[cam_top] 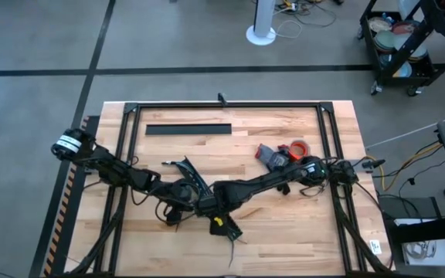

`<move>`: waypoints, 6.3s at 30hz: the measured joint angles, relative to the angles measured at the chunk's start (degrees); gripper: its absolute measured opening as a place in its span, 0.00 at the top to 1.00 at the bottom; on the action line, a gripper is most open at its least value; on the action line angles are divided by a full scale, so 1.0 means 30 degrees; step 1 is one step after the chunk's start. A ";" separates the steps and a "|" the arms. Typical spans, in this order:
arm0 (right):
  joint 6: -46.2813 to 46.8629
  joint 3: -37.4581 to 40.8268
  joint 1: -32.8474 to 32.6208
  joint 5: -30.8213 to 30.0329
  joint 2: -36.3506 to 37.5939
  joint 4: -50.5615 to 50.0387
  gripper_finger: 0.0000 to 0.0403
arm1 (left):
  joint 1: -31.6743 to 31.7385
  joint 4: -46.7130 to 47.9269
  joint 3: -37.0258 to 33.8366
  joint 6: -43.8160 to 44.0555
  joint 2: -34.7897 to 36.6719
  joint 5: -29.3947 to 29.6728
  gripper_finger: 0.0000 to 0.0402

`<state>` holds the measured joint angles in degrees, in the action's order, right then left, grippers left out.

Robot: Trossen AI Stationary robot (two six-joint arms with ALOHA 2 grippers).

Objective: Ziptie cables
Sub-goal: Put the colored zip-tied cables into the black cable duct, then insert the black cable duct cover into the black cable duct

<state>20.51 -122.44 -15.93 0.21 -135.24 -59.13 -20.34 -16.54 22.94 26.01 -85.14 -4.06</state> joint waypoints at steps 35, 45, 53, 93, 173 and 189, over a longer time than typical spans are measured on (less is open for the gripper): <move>0.5899 0.0440 -0.0682 0.2117 -0.1155 0.1867 0.96 | -0.0210 -0.0422 -0.0058 0.2863 -0.0022 0.0236 1.00; 0.5931 0.0425 -0.0249 0.1940 -0.1064 0.0610 0.99 | -0.1384 -0.0230 -0.0036 0.3970 -0.0015 -0.0158 1.00; 0.5507 0.0316 -0.0058 0.2054 -0.1046 0.0210 0.99 | -0.2130 -0.0084 -0.0029 0.4911 -0.0015 -0.1568 1.00; 0.4275 0.0316 -0.0006 0.2441 0.0123 -0.0805 0.59 | -0.2506 -0.0514 -0.0114 0.4980 0.2179 -0.2977 0.55; -1.9686 0.8190 1.5114 0.2555 0.2434 0.7054 0.53 | 1.4411 0.3931 0.1338 -0.4624 0.8342 -0.1305 0.75; -1.8947 0.8097 1.5304 0.2936 0.2047 0.7247 0.84 | 1.4411 0.4368 0.2463 -0.4962 0.8116 -0.1298 0.76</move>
<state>-36.33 -98.15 29.98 9.02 -129.10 -37.39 22.90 -3.43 30.33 11.12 -60.80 -7.96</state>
